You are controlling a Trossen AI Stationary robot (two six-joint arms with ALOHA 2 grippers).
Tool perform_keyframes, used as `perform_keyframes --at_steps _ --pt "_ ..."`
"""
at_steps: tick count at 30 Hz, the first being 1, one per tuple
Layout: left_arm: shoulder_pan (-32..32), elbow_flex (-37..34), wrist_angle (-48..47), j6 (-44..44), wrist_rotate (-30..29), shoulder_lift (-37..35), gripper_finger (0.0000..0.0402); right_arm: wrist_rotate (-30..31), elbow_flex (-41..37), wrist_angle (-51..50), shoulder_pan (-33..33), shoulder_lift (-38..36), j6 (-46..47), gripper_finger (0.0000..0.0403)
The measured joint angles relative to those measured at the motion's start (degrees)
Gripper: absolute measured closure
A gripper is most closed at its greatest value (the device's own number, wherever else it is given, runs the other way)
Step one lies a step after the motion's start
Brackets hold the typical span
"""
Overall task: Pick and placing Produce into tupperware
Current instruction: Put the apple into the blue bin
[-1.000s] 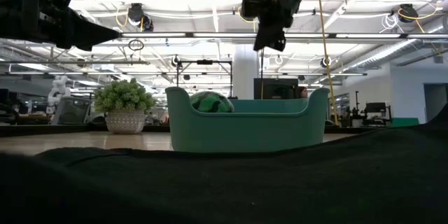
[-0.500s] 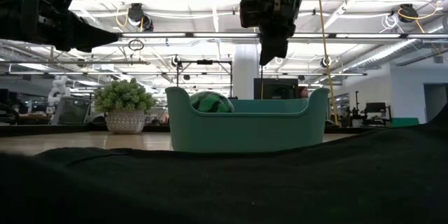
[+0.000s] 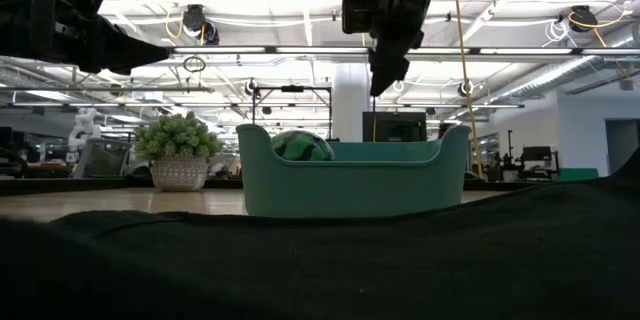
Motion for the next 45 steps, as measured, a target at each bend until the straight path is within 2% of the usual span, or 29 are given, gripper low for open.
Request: perform_keyframes --at_steps 4,7,9,13,26,34,45 --pt "-0.02 0.00 0.00 0.00 0.00 0.00 0.0376 0.40 0.00 0.07 1.10 0.00 -2.22 0.0147" --pt "0.00 0.00 0.00 0.02 0.00 0.00 0.0376 4.64 0.00 0.79 1.87 0.00 -2.62 0.0087" --pt "-0.02 0.00 0.00 0.02 0.00 0.00 0.0376 7.59 0.00 1.22 2.28 0.00 -2.40 0.0053" --pt "0.00 0.00 -0.02 0.02 0.00 0.00 0.0376 8.34 -0.02 1.62 2.60 0.43 0.73 0.0009" --pt "-0.01 0.00 -0.99 0.02 0.00 0.00 0.0376 9.21 -6.84 6.95 2.85 0.90 4.22 0.0010" --pt "-0.01 0.00 -1.18 0.02 0.00 -0.02 0.0376 9.13 -10.70 7.97 3.56 0.85 3.09 0.0011" --pt "-0.01 0.00 -1.22 0.02 0.02 0.00 0.0376 9.08 -16.63 15.99 4.32 0.83 0.81 0.0011"
